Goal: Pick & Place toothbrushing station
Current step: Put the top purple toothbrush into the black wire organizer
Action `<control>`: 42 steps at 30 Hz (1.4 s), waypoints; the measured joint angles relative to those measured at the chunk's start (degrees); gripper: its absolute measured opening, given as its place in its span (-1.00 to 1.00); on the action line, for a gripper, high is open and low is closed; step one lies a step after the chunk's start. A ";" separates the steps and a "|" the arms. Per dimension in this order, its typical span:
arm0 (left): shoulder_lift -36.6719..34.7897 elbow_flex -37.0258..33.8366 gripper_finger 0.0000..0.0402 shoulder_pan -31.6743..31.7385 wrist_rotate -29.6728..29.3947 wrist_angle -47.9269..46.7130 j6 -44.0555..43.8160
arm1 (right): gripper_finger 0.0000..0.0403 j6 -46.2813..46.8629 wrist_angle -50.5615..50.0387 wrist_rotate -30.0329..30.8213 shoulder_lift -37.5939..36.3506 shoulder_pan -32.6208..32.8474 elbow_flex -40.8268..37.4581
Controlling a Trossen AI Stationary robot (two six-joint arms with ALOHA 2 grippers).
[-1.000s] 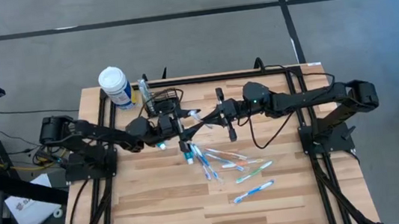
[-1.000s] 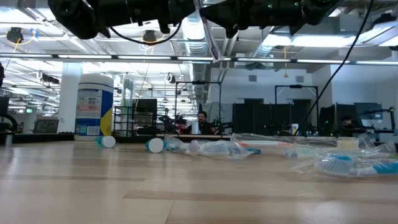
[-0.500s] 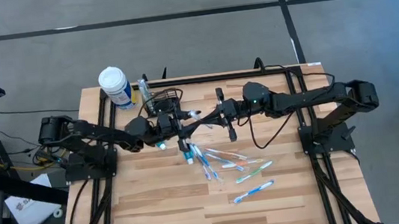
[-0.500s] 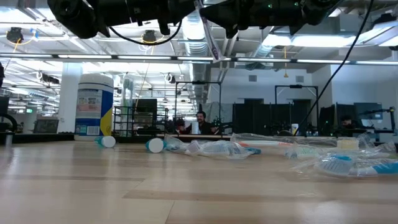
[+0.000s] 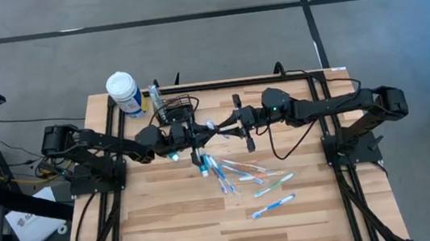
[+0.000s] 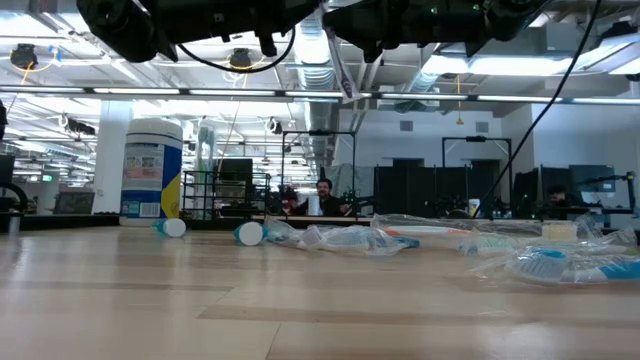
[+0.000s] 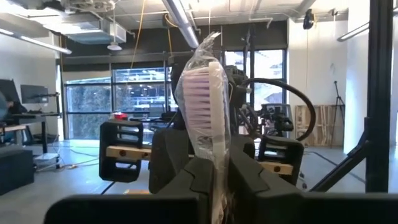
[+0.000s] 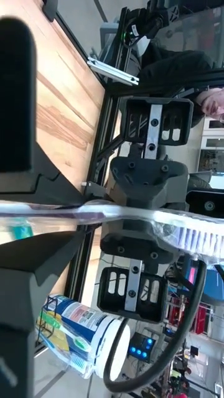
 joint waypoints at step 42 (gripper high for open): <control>-33.50 -15.82 -0.94 0.26 -30.32 -30.18 1.55 | -0.16 2.53 -8.35 0.18 0.00 -0.32 0.04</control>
